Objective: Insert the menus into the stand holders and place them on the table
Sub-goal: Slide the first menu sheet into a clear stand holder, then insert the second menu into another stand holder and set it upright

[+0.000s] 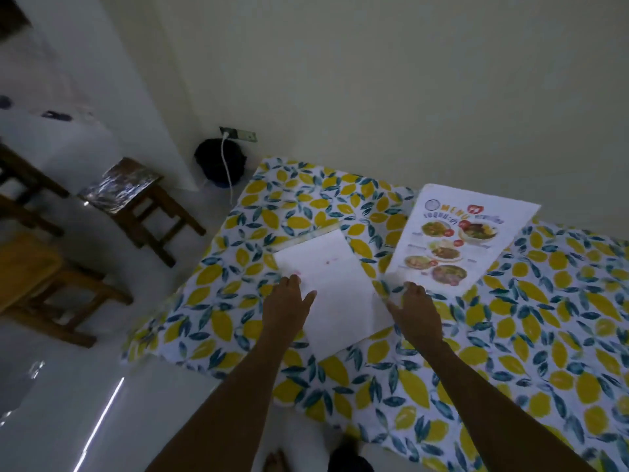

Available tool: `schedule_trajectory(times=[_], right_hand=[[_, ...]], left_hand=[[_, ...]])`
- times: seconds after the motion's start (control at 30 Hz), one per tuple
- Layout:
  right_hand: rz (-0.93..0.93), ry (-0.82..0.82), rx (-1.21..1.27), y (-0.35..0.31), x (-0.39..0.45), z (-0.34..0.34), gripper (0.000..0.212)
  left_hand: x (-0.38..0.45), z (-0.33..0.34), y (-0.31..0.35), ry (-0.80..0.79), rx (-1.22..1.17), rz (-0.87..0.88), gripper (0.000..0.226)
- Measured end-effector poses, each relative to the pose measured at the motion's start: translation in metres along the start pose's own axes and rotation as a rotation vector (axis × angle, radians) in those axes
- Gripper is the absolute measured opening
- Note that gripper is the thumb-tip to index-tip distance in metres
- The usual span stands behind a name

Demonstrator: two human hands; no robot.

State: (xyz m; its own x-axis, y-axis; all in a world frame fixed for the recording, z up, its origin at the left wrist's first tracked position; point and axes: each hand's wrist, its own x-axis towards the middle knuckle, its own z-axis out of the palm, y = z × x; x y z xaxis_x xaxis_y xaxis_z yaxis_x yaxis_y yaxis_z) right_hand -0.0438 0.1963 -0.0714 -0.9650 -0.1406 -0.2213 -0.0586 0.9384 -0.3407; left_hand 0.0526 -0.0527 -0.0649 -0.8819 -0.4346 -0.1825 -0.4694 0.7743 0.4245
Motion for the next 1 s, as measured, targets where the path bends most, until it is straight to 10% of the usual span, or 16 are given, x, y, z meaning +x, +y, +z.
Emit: schedule_trajectory(times=[0.23, 0.6, 1.0], right_hand=[[0.01, -0.119, -0.267, -0.017, -0.024, 0.064, 0.06], [0.007, -0.101, 0.092, -0.014, -0.043, 0.032, 0.037], [-0.201, 0.066, 0.513, -0.016, -0.101, -0.043, 0.029]], left_hand=[[-0.025, 0.028, -0.041, -0.333, -0.278, -0.295, 0.077], [-0.037, 0.024, -0.048, -0.184, -0.412, -0.253, 0.015], [-0.049, -0.055, -0.065, -0.078, -0.625, 0.013, 0.042]])
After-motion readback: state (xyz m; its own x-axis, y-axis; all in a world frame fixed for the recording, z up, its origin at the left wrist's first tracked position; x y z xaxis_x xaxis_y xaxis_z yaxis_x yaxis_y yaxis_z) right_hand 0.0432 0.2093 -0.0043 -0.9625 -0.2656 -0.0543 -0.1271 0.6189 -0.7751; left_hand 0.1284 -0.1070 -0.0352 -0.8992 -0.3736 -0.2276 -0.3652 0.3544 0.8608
